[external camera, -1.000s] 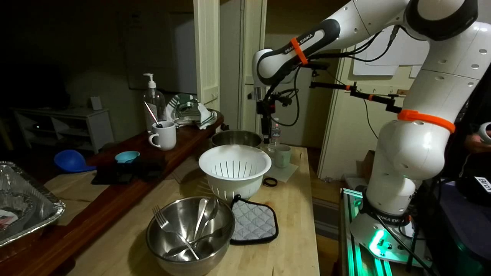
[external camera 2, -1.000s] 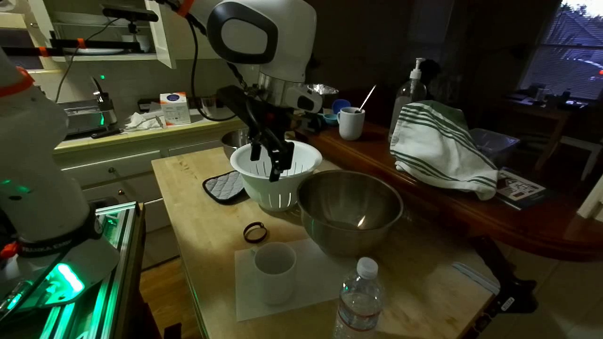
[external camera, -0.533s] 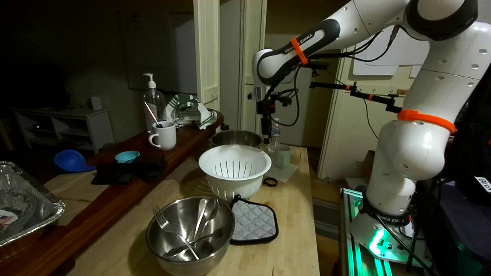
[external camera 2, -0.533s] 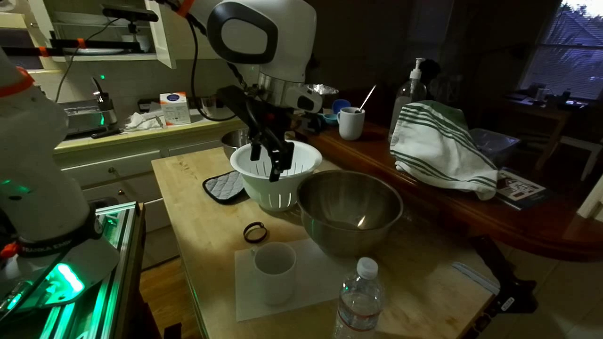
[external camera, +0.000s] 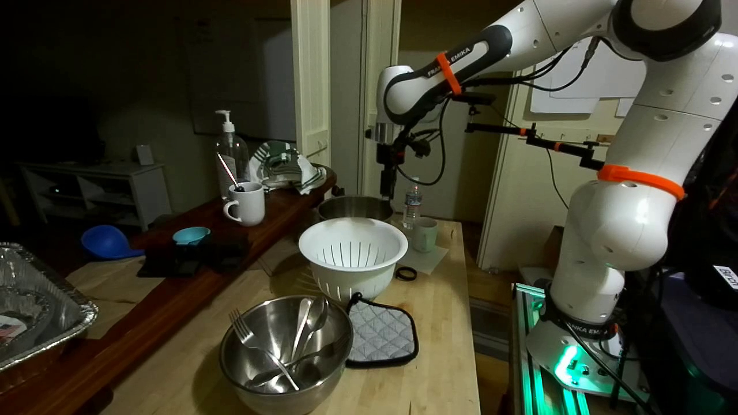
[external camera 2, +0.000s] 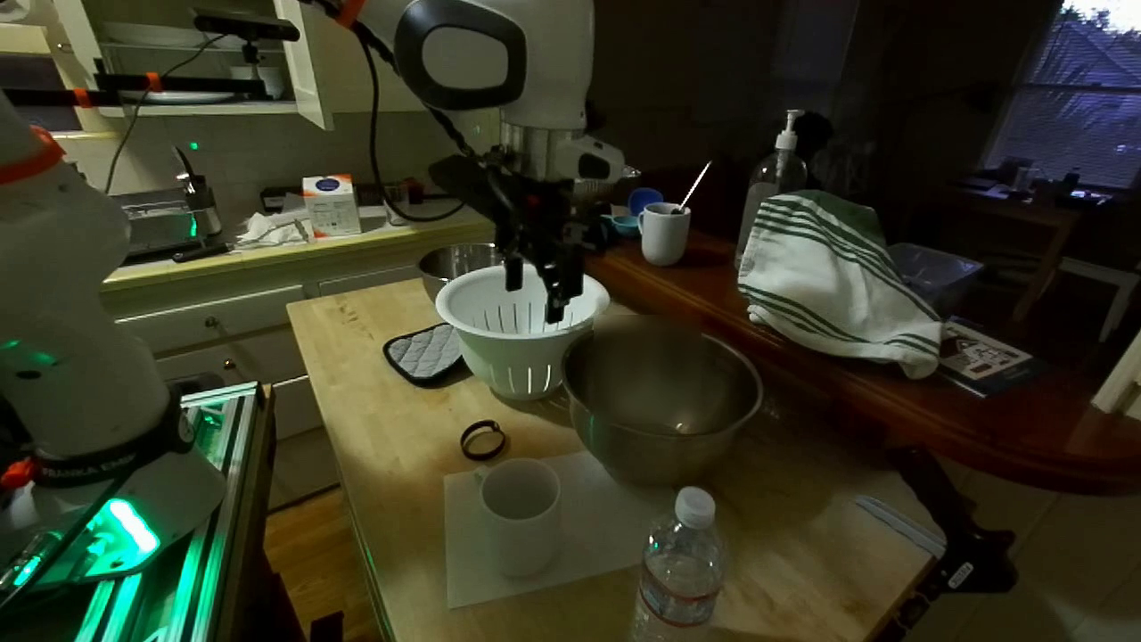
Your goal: Put the clear pump bottle in the white colander then put it in the silver bowl.
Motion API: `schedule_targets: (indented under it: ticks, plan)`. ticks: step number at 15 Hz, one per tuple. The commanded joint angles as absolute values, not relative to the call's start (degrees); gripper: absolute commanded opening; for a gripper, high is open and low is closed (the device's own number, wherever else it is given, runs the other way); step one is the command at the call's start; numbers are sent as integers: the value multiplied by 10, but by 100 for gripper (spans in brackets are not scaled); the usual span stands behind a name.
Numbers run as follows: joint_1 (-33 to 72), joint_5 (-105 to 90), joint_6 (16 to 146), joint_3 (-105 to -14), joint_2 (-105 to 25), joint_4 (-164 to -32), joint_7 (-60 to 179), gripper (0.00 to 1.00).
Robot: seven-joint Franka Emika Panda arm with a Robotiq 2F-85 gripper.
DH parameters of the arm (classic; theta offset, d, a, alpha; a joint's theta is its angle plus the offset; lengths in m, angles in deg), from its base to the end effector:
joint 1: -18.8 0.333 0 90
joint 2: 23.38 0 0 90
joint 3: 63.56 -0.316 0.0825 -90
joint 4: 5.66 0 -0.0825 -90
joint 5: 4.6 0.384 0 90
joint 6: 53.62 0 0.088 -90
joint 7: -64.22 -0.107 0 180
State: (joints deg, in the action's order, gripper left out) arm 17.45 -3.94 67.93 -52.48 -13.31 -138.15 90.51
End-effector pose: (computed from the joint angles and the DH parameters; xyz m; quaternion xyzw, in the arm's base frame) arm 0.4695 -0.1043 0.4124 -0.9926 -0.1192 0.0016 0.0235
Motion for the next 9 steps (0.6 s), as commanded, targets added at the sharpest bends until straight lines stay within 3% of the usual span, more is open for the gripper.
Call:
schedule_targets:
  ticks: [1,6,9]
  plan:
    - [179,-72,729,-568,-124,-1330,874,100]
    - [185,-115,816,-615,-145,-1215,817,100]
    - [186,-114,821,-618,-131,-1219,812,100]
